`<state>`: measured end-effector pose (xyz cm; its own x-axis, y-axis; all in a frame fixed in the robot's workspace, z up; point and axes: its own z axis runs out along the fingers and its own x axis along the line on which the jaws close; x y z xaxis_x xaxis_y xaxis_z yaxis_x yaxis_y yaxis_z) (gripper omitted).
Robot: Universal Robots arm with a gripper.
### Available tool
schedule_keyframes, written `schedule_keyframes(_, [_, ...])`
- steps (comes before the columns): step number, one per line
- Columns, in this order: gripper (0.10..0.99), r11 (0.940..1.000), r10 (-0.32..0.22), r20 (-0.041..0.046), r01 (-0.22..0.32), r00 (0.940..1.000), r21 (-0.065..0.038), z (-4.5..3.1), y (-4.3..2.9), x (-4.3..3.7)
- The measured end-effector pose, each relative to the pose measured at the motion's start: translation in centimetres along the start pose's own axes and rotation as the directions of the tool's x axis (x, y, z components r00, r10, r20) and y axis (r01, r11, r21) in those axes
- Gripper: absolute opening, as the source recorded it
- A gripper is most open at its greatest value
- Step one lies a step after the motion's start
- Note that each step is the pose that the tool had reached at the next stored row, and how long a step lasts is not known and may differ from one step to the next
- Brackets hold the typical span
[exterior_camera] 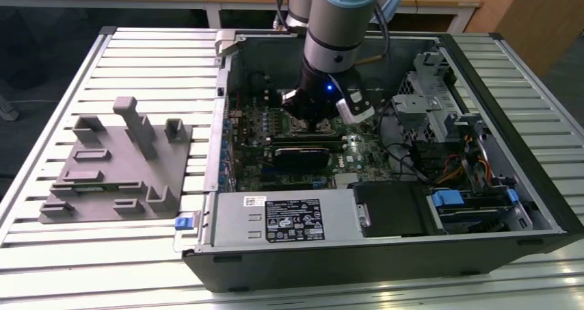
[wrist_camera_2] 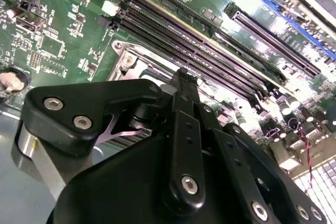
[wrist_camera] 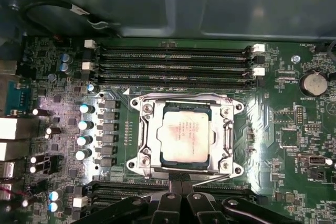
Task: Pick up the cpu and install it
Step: 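Install the second cpu locking lever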
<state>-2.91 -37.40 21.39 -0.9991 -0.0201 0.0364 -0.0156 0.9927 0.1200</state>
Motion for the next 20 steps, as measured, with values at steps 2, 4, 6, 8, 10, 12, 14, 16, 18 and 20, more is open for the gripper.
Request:
schedule_keyframes(2, [0.106,1.0,0.0,-0.0001,0.0,1.0,-0.002,0.03,-0.04,0.02])
schedule_keyframes(4, [0.106,0.9999,0.0,0.0002,0.0,1.0,-0.012,0.03,-0.18,0.03])
schedule_keyframes(6, [0.106,0.9997,-0.001,0.0003,0.001,1.0,-0.026,-0.01,-0.47,0.08])
schedule_keyframes(8, [0.106,0.9994,-0.001,0.0006,0.001,1.0,-0.034,-0.03,-0.73,0.16])
schedule_keyframes(10, [0.106,0.9992,-0.001,0.0006,0.001,1.0,-0.04,-0.05,-0.93,0.28])
schedule_keyframes(12, [0.106,0.9989,-0.002,0.0008,0.002,1.0,-0.046,-0.07,-1.14,0.4])
schedule_keyframes(14, [0.106,0.9987,-0.002,0.0008,0.002,1.0,-0.05,-0.1,-1.35,0.63])
schedule_keyframes(16, [0.106,0.9984,-0.002,0.0011,0.002,1.0,-0.056,-0.1,-1.47,0.93])
schedule_keyframes(18, [0.106,0.998,-0.002,0.0017,0.003,1.0,-0.063,-0.09,-1.53,1.31])
schedule_keyframes(20, [0.106,0.9975,-0.003,0.0024,0.003,1.0,-0.07,-0.08,-1.59,1.67])
